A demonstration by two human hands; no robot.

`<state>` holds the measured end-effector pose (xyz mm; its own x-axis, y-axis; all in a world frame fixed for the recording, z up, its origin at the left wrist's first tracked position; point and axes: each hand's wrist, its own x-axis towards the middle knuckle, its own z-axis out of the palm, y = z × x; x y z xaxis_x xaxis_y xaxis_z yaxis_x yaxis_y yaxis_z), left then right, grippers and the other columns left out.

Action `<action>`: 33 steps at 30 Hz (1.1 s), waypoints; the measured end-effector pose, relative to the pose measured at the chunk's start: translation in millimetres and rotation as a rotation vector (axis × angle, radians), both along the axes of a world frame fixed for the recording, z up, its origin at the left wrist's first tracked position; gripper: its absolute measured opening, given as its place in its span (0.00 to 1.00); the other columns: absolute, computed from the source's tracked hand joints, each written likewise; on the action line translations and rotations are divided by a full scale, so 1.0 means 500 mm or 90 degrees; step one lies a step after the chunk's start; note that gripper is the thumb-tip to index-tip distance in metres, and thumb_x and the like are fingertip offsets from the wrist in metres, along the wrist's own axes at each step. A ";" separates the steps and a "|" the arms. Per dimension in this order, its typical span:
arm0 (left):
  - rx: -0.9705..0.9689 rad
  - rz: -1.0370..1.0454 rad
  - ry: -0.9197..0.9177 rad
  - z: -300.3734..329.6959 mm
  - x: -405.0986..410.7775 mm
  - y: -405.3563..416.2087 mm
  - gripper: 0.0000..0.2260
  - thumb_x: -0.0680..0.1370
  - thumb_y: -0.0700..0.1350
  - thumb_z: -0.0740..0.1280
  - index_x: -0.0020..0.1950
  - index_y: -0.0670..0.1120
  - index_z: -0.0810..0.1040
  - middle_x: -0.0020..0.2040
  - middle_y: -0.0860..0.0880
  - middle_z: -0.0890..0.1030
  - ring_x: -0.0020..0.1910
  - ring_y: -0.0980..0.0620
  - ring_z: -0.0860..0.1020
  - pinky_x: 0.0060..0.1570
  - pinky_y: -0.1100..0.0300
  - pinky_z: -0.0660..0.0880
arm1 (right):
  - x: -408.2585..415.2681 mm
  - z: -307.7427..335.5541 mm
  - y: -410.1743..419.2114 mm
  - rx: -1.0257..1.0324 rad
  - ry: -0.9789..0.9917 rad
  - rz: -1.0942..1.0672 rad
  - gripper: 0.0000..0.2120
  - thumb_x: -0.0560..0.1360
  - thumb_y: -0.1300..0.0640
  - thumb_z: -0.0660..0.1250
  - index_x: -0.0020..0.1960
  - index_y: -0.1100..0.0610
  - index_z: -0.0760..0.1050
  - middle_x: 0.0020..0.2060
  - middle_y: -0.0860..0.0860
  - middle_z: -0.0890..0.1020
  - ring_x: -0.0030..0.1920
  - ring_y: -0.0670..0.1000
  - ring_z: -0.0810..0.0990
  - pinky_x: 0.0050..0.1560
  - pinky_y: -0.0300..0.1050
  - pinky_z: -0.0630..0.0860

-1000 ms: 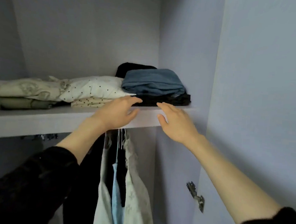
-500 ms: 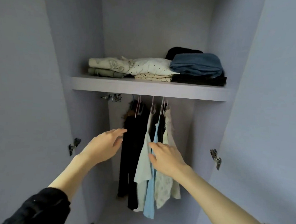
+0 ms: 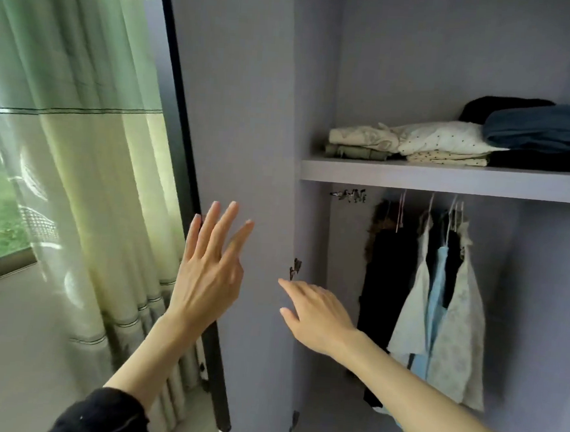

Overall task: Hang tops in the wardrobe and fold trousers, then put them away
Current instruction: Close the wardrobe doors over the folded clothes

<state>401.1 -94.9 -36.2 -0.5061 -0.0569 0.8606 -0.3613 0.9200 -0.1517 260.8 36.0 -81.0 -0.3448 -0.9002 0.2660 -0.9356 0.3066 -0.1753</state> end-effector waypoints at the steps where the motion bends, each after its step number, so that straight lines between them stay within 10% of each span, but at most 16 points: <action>1: 0.031 0.016 0.018 0.004 0.017 -0.017 0.26 0.74 0.37 0.60 0.72 0.42 0.62 0.74 0.39 0.58 0.74 0.38 0.54 0.71 0.38 0.55 | 0.018 0.002 -0.014 -0.007 0.001 0.006 0.26 0.81 0.49 0.53 0.76 0.52 0.52 0.73 0.50 0.64 0.71 0.52 0.63 0.72 0.50 0.56; 12: 0.285 -0.054 0.002 0.012 0.026 -0.098 0.30 0.80 0.41 0.59 0.75 0.33 0.46 0.76 0.35 0.48 0.76 0.40 0.49 0.73 0.55 0.49 | 0.030 0.027 -0.042 -0.033 -0.045 -0.028 0.29 0.81 0.47 0.53 0.77 0.46 0.44 0.77 0.48 0.51 0.76 0.48 0.49 0.75 0.52 0.45; 20: 0.223 -0.175 -0.009 0.008 0.008 -0.020 0.26 0.79 0.37 0.53 0.74 0.33 0.47 0.75 0.33 0.54 0.75 0.38 0.53 0.71 0.46 0.57 | -0.020 0.034 0.013 -0.095 0.010 -0.017 0.31 0.81 0.45 0.53 0.76 0.45 0.38 0.77 0.47 0.42 0.75 0.45 0.37 0.76 0.51 0.40; 26: 0.156 -0.312 -0.097 0.020 -0.061 0.060 0.26 0.82 0.44 0.48 0.76 0.43 0.39 0.78 0.47 0.45 0.76 0.54 0.52 0.68 0.70 0.59 | -0.076 0.045 0.097 -0.258 -0.088 -0.022 0.32 0.81 0.48 0.53 0.70 0.39 0.29 0.74 0.39 0.40 0.74 0.37 0.38 0.75 0.41 0.41; 33: 0.132 -0.382 -0.172 0.044 -0.253 0.160 0.28 0.82 0.40 0.50 0.74 0.46 0.35 0.77 0.49 0.38 0.76 0.56 0.47 0.72 0.60 0.59 | -0.193 0.103 0.234 -0.335 0.062 -0.116 0.28 0.82 0.52 0.50 0.72 0.44 0.35 0.74 0.40 0.39 0.74 0.38 0.37 0.73 0.35 0.38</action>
